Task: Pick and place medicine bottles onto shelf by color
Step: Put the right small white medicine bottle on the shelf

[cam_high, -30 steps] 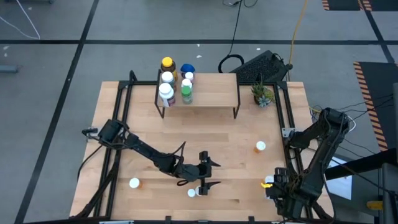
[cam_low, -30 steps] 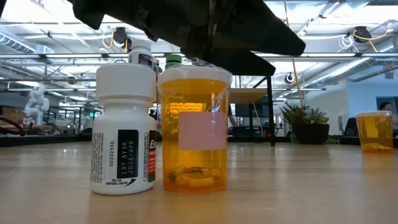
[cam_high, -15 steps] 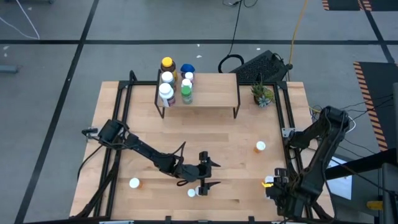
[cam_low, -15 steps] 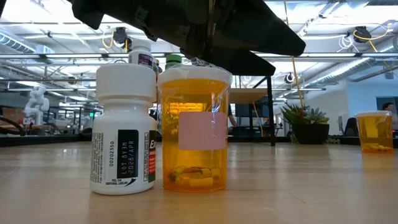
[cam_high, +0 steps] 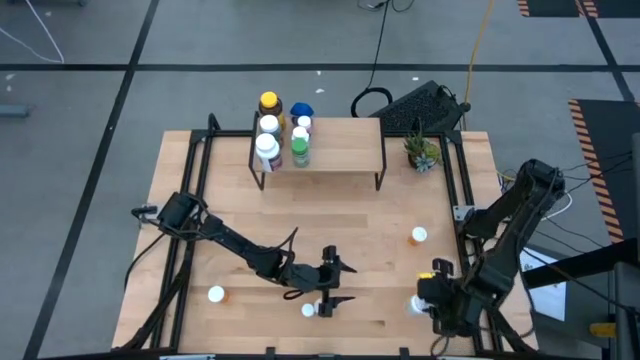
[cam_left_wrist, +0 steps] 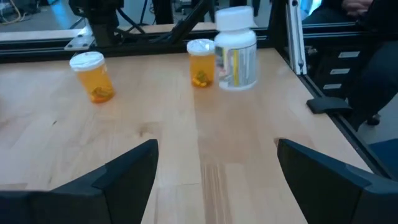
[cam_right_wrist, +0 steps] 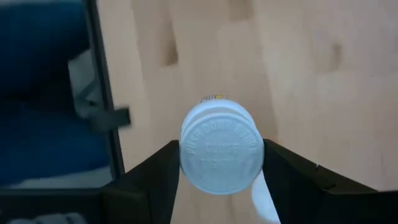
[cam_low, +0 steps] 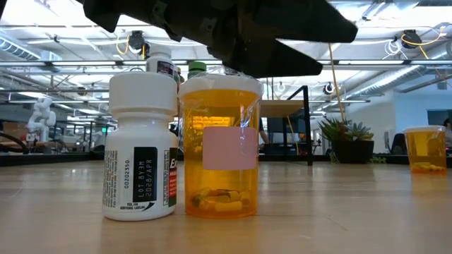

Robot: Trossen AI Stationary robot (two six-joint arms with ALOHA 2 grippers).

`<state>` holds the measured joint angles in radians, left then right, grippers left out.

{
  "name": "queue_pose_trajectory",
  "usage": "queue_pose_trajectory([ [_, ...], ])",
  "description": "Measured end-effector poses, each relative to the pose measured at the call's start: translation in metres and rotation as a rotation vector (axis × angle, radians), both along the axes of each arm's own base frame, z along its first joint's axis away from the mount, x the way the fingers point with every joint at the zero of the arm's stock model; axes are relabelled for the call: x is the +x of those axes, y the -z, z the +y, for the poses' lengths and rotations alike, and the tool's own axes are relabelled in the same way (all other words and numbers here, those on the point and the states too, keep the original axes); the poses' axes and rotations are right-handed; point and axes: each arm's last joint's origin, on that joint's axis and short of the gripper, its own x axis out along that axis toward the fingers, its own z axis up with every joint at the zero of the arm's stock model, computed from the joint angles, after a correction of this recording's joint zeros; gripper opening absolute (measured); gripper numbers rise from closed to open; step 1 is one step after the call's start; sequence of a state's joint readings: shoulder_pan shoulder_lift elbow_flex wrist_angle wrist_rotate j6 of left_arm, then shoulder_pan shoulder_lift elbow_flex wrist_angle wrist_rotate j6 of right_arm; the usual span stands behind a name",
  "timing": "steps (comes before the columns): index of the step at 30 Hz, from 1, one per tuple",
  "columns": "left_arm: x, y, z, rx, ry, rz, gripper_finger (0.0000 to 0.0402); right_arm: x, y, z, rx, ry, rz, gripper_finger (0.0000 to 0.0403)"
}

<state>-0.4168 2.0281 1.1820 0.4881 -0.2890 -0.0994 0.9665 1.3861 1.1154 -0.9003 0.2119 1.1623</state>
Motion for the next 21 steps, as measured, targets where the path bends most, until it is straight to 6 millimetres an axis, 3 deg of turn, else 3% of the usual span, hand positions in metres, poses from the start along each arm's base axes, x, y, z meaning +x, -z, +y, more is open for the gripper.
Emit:
queue_pose_trajectory([
  [13, 0.003, -0.007, -0.001, 0.014, -0.011, -0.099, 0.0333, 0.077, -0.015, -0.048, 0.075, 0.26, -0.282, 0.0203],
  [21, 0.002, -0.004, 0.001, 0.077, -0.095, -0.078, 0.0333, 0.098, -0.02, -0.07, 0.109, 0.329, -0.347, 0.0203],
])
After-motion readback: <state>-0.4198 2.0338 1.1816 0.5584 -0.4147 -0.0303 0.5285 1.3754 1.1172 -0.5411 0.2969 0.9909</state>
